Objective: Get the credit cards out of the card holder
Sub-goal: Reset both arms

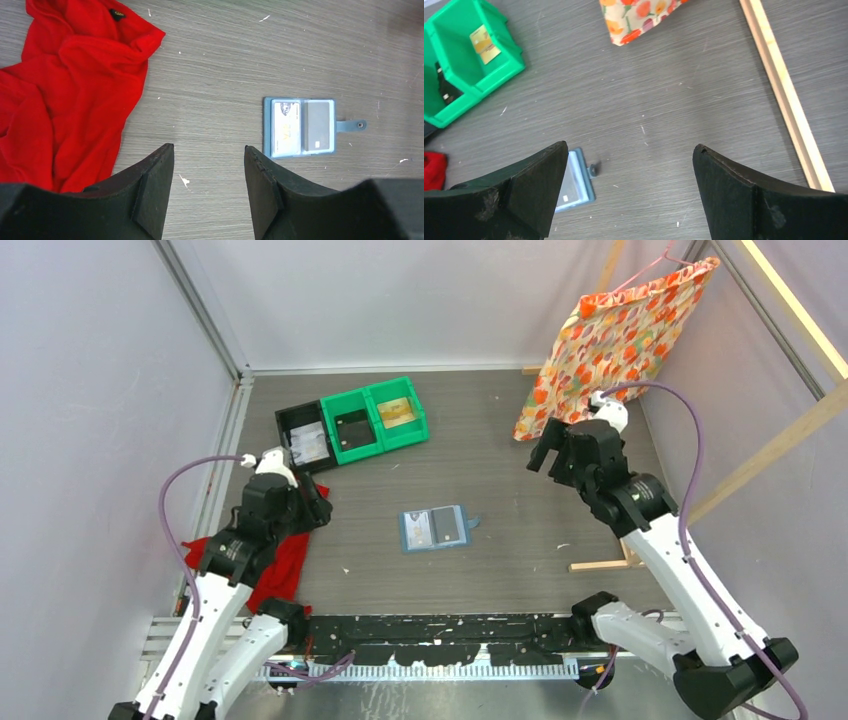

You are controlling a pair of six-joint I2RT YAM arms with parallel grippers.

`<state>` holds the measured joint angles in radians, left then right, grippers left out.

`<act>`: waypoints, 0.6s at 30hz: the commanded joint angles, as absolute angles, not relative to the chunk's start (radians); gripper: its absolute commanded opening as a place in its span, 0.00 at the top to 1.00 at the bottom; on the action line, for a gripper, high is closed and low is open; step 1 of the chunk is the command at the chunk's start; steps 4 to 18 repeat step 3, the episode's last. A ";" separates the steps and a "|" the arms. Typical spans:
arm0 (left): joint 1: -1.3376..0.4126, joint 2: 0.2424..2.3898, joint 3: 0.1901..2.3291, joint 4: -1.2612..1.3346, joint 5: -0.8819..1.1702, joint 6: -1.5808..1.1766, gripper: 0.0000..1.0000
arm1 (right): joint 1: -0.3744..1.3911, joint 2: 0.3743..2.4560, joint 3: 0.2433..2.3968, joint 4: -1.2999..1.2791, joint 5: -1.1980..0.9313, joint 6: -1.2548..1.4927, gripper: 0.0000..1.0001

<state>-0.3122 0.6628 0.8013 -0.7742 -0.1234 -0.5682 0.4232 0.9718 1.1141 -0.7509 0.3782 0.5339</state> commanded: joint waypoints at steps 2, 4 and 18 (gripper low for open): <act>-0.316 0.651 0.785 -0.773 -0.107 -0.583 0.45 | 0.422 0.937 1.067 -0.766 0.468 0.558 0.02; -0.316 0.651 0.782 -0.773 -0.109 -0.588 0.45 | 0.422 0.935 1.056 -0.760 0.461 0.553 0.02; -0.316 0.651 0.782 -0.773 -0.109 -0.588 0.45 | 0.422 0.935 1.056 -0.760 0.461 0.553 0.02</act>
